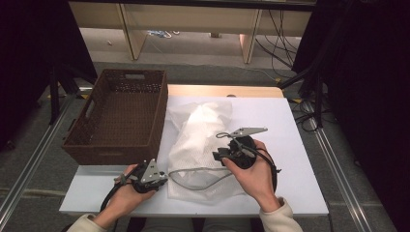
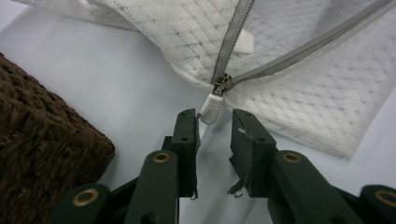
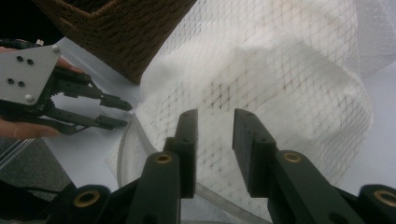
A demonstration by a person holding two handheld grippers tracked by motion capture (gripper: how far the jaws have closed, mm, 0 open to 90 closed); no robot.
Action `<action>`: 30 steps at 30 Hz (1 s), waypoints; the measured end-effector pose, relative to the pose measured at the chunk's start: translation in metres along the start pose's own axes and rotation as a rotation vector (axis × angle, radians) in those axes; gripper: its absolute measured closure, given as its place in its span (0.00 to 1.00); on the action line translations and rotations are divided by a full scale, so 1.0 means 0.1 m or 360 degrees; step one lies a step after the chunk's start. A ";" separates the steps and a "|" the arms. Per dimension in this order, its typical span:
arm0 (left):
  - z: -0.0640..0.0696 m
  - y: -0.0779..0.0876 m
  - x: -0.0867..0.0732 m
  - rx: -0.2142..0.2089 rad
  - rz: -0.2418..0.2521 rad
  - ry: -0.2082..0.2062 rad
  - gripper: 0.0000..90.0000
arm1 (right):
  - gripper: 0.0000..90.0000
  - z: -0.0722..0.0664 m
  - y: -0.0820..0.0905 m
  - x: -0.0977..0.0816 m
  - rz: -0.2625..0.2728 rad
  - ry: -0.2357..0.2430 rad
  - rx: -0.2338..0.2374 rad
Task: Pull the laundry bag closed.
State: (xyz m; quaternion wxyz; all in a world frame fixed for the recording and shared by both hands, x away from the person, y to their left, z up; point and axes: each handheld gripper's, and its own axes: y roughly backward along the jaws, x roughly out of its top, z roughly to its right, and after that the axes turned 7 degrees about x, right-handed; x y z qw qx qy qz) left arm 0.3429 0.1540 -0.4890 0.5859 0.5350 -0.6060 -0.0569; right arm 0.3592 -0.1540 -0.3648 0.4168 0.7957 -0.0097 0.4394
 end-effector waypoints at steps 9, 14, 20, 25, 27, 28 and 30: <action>-0.01 -0.05 0.05 0.0003 -0.0003 -0.0046 0.78 | 0.80 0.01 0.00 0.00 -0.0001 -0.0005 -0.0002; -0.02 -0.07 0.06 -0.0026 -0.0005 -0.0038 0.84 | 0.80 -0.01 -0.01 -0.01 0.0038 -0.0010 -0.0008; -0.01 -0.06 0.07 -0.0053 -0.0016 0.0021 0.91 | 0.80 0.00 0.00 0.01 -0.0018 0.0005 0.0010; -0.02 -0.02 0.06 -0.0055 -0.0028 0.0024 0.95 | 0.80 0.01 0.01 0.00 -0.0009 0.0015 0.0007; -0.03 -0.01 0.06 -0.0050 -0.0023 0.0023 0.94 | 0.80 -0.01 0.01 0.00 0.0000 -0.0028 -0.0012; -0.03 0.01 0.06 -0.0027 -0.0035 0.0000 0.92 | 0.80 0.00 0.01 0.00 -0.0005 -0.0025 0.0006; -0.04 0.02 0.06 -0.0002 -0.0032 -0.0011 0.87 | 0.80 0.00 0.02 0.00 0.0005 -0.0001 -0.0015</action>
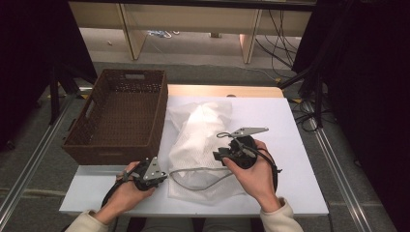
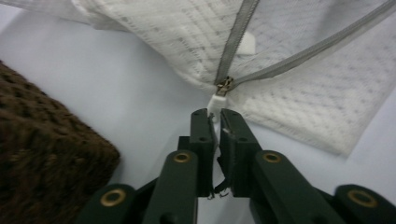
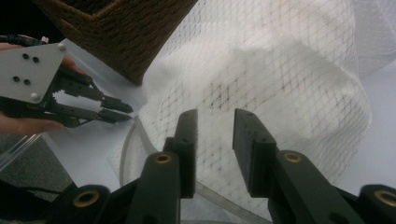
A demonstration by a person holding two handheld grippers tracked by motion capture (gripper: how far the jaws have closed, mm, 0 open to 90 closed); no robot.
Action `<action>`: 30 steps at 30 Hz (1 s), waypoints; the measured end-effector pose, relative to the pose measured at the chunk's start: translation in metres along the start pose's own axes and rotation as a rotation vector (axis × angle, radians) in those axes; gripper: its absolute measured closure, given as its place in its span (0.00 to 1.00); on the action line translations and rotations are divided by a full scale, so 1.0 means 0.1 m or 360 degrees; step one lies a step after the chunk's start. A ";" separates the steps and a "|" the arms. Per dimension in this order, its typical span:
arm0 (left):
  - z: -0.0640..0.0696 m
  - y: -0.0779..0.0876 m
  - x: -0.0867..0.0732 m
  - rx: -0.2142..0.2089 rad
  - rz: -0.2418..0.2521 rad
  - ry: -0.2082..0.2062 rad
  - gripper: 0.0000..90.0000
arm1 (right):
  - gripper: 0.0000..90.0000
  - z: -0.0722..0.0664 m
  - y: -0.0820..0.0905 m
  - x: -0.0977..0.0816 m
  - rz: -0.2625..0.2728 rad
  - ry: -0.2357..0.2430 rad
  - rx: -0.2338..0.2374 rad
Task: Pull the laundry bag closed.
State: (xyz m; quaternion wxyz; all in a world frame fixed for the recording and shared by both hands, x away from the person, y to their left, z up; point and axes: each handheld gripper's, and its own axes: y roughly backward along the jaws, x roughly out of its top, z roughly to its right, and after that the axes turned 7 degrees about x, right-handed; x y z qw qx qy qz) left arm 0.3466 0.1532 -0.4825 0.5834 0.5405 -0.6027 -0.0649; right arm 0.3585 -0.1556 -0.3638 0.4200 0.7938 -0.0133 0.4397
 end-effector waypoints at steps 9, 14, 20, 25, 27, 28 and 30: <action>-0.01 -0.06 0.04 0.0087 -0.0007 0.0006 0.98 | 0.80 -0.01 -0.03 0.00 0.0036 -0.0012 0.0013; 0.00 -0.14 0.07 0.0076 -0.0021 -0.0045 0.98 | 0.80 -0.01 -0.02 0.00 -0.0004 -0.0013 0.0014; 0.02 -0.16 0.08 0.0053 -0.0019 -0.0108 0.99 | 0.80 0.00 -0.01 0.00 -0.0014 -0.0013 0.0028; 0.05 -0.14 0.10 -0.0030 0.0006 -0.0179 0.99 | 0.80 0.00 -0.01 0.01 -0.0010 -0.0003 0.0029; 0.06 -0.12 0.11 -0.0077 0.0008 -0.0177 0.99 | 0.80 0.00 -0.01 0.00 -0.0008 -0.0002 0.0028; 0.05 -0.12 0.11 -0.0113 0.0012 -0.0169 0.99 | 0.80 0.00 -0.01 0.00 -0.0016 -0.0010 0.0033; 0.05 -0.10 0.11 -0.0140 0.0014 -0.0158 0.99 | 0.79 0.00 -0.02 0.00 -0.0016 -0.0009 0.0033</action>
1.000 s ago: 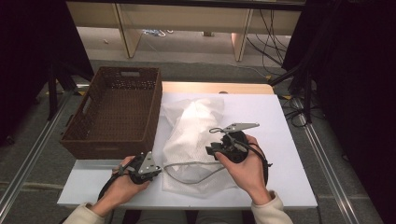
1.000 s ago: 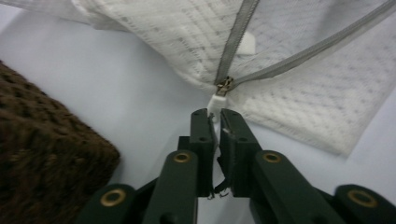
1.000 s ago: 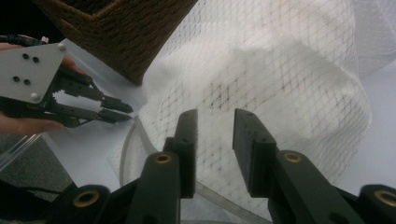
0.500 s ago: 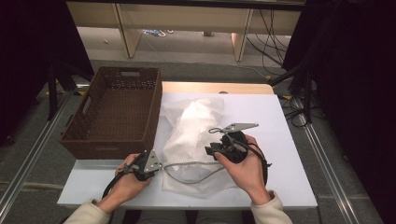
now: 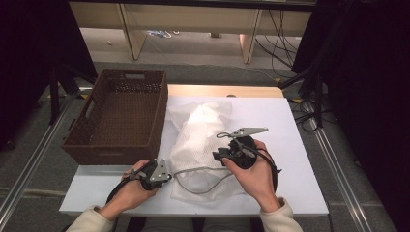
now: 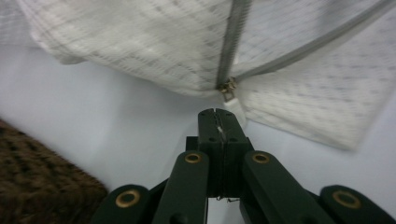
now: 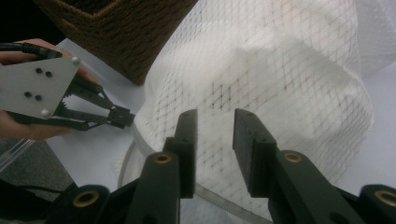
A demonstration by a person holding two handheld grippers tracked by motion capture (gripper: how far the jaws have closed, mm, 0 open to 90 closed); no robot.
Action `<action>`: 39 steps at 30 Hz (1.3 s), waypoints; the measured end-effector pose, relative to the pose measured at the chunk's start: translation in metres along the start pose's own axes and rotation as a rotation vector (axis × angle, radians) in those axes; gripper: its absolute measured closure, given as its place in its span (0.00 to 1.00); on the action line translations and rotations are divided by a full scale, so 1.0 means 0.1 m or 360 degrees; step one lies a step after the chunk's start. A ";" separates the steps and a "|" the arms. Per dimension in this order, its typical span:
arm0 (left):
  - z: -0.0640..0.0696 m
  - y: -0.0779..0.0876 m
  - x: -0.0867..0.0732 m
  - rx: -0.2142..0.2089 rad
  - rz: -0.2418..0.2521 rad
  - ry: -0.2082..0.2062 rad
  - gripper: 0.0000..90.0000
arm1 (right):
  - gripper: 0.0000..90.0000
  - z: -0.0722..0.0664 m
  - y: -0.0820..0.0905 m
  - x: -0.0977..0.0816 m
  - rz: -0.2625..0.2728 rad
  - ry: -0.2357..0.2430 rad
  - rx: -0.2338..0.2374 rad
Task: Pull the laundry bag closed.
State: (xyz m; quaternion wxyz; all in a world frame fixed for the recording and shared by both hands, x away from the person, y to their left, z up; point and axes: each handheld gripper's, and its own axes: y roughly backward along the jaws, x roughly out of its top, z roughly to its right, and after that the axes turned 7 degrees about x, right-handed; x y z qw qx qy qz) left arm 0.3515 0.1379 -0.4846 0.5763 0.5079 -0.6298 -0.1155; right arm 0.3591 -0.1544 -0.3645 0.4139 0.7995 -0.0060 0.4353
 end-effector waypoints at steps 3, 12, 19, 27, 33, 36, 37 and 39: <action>0.00 0.01 0.00 -0.0025 0.0016 0.0025 0.99 | 0.79 0.00 0.00 -0.01 0.0006 -0.0021 -0.0008; -0.05 0.00 0.03 0.0063 0.0034 0.0041 0.99 | 0.79 -0.02 -0.02 -0.01 0.0008 -0.0015 -0.0017; -0.05 -0.09 0.06 0.0109 -0.0022 0.0005 0.99 | 0.79 -0.02 -0.02 0.00 -0.0006 -0.0013 -0.0001; -0.05 -0.07 0.08 -0.0021 -0.0026 -0.0057 0.99 | 0.79 -0.03 -0.02 -0.01 0.0009 -0.0020 -0.0024; -0.04 -0.06 0.07 -0.0102 0.0017 0.0005 0.99 | 0.79 -0.03 -0.02 -0.01 0.0007 -0.0020 -0.0008; -0.03 -0.03 0.07 -0.0111 0.0033 0.0027 0.99 | 0.79 -0.03 -0.01 -0.01 0.0008 -0.0006 -0.0002; -0.03 -0.01 0.07 -0.0118 0.0041 0.0031 0.99 | 0.79 -0.04 -0.01 -0.01 0.0017 -0.0017 -0.0008; -0.02 0.02 0.07 -0.0136 0.0055 0.0058 0.98 | 0.80 -0.05 0.00 -0.01 0.0007 0.0008 0.0007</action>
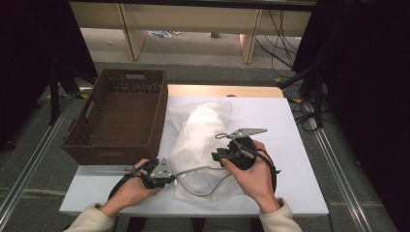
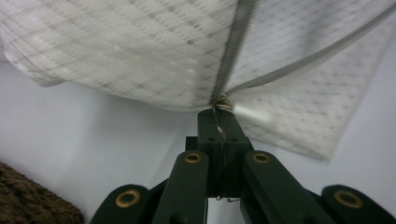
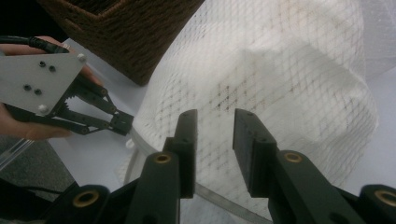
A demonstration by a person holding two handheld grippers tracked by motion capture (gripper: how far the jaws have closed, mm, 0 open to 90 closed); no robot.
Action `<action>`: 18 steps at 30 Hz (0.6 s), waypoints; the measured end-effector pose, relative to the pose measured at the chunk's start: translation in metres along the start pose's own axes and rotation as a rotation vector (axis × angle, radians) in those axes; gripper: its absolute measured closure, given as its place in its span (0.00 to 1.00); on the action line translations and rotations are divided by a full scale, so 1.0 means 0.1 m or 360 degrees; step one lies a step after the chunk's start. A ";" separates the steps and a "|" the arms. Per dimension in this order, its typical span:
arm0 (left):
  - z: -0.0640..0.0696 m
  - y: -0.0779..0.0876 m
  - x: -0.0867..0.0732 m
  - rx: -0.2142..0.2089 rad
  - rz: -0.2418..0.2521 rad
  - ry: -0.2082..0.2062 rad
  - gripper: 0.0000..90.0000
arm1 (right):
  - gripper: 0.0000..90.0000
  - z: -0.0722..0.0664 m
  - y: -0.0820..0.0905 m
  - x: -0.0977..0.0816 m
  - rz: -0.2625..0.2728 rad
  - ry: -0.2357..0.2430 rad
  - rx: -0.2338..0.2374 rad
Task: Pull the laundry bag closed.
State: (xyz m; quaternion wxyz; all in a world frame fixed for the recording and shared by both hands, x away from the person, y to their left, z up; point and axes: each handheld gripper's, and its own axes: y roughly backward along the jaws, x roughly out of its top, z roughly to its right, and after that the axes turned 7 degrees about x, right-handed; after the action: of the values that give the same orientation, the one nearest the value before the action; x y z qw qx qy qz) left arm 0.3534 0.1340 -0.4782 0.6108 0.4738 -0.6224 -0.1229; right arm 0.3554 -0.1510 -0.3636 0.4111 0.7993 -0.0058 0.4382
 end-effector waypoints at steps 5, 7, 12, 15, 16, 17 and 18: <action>0.02 0.00 -0.01 0.0001 0.0014 0.0031 0.98 | 0.80 -0.05 -0.02 0.00 0.0008 0.0028 0.0003; 0.00 0.00 -0.01 0.0000 0.0013 0.0029 0.98 | 0.81 -0.09 -0.04 -0.01 0.0020 0.0039 0.0009; 0.01 0.01 0.00 -0.0012 0.0035 0.0073 0.97 | 0.85 -0.23 -0.07 0.00 -0.0028 0.0071 0.0029; 0.00 0.00 -0.01 0.0000 0.0031 0.0070 0.97 | 0.86 -0.29 -0.15 -0.02 -0.0050 0.0141 0.0053; 0.00 0.00 -0.01 0.0003 0.0029 0.0070 0.97 | 0.86 -0.31 -0.18 -0.03 -0.0072 0.0126 0.0055; 0.00 0.00 -0.01 0.0006 0.0028 0.0073 0.97 | 0.86 -0.33 -0.22 -0.04 -0.0065 0.0143 0.0061; 0.00 0.00 -0.01 0.0009 0.0027 0.0074 0.97 | 0.87 -0.35 -0.24 -0.04 -0.0100 0.0128 0.0076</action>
State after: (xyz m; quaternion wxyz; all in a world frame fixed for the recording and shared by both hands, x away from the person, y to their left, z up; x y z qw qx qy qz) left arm 0.3531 0.1345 -0.4791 0.6247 0.4729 -0.6125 -0.1049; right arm 0.3374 -0.1138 -0.3724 0.4055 0.7904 0.0462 0.4569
